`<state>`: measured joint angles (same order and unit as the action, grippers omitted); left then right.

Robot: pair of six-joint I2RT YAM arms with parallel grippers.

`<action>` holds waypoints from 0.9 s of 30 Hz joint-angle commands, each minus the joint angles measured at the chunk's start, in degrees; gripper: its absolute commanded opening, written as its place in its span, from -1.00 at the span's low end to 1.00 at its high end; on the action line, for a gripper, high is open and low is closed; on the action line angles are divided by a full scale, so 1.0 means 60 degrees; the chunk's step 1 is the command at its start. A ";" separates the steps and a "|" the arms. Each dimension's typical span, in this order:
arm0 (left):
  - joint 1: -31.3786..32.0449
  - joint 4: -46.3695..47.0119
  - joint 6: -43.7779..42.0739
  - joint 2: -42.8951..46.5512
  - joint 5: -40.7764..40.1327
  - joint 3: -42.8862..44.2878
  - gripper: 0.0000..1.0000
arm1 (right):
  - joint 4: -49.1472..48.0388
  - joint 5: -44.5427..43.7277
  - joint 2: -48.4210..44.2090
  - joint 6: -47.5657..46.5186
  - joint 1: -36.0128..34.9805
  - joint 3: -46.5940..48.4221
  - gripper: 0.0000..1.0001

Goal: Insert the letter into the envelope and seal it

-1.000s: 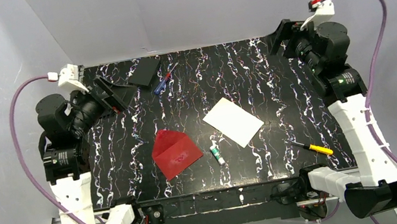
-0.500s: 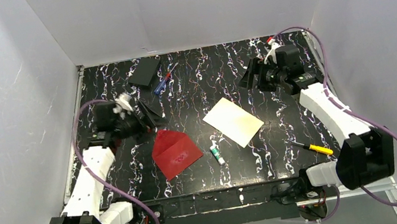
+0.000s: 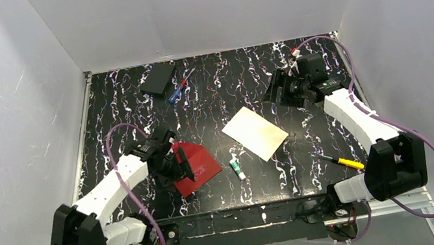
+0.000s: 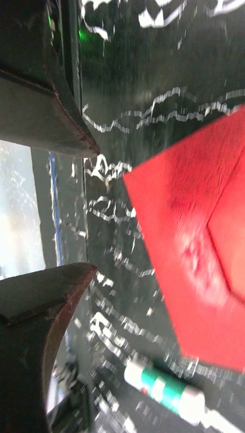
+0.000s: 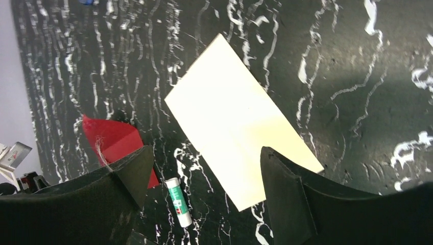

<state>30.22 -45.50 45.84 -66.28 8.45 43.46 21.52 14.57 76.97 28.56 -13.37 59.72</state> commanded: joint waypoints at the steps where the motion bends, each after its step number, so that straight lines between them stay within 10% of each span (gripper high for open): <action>1: 0.0061 -0.0374 -0.0512 -0.0941 -0.1774 0.0448 0.48 | 0.0938 -0.0783 0.0212 0.0325 -0.0050 0.0167 0.68; 13: -0.1027 0.1262 -0.1401 -0.3315 -0.2008 0.1422 0.28 | 0.3274 -0.0803 0.0149 -0.0190 -0.0058 -0.0823 0.72; 27: -0.2182 0.1898 -0.2632 -0.5673 -0.1705 0.3059 0.24 | -0.0395 0.0596 0.0469 0.2109 -0.0058 -0.3652 0.55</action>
<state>18.46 -35.55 32.67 -97.65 -1.45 59.46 29.15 15.66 79.37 35.29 -13.58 41.41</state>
